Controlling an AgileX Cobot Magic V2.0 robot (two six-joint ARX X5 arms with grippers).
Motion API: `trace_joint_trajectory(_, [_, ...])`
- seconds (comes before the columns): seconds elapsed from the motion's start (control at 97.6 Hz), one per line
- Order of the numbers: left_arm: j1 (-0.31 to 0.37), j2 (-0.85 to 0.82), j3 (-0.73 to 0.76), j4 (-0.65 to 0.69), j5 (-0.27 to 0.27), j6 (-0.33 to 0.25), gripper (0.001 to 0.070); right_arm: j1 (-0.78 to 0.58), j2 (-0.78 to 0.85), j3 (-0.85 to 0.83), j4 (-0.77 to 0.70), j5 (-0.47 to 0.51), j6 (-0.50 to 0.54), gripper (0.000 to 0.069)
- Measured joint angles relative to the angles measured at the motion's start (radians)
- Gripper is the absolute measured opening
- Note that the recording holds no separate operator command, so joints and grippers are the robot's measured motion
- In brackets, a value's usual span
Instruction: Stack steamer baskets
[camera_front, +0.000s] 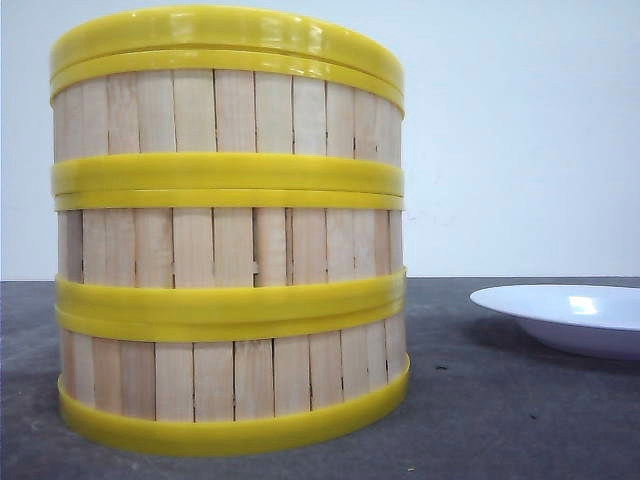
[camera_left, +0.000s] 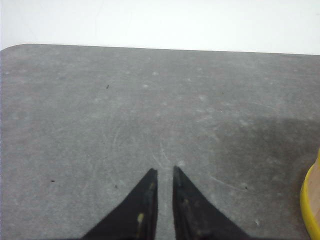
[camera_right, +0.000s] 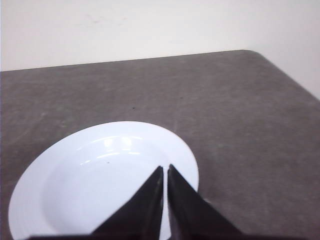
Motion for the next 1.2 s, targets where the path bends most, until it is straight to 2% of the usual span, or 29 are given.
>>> trace_joint_trajectory(0.338, [0.0,0.0,0.0,0.0,0.0,0.0,0.0028,-0.003,-0.027,-0.065,0.013,0.013,-0.073,0.0009])
trace_joint_trajectory(0.512, [0.0,0.0,0.0,0.0,0.0,0.0,0.0028,-0.003,-0.027,-0.091,0.018,0.065,-0.077,0.0009])
trace_joint_trajectory(0.748, [0.0,0.0,0.0,0.0,0.0,0.0,0.0028,0.001,-0.05,-0.14,0.08,0.066,-0.077,0.0009])
trace_joint_trajectory(1.199, [0.0,0.0,0.0,0.0,0.0,0.0,0.0028,0.031,-0.079,-0.148,0.064,0.068,-0.103,0.0008])
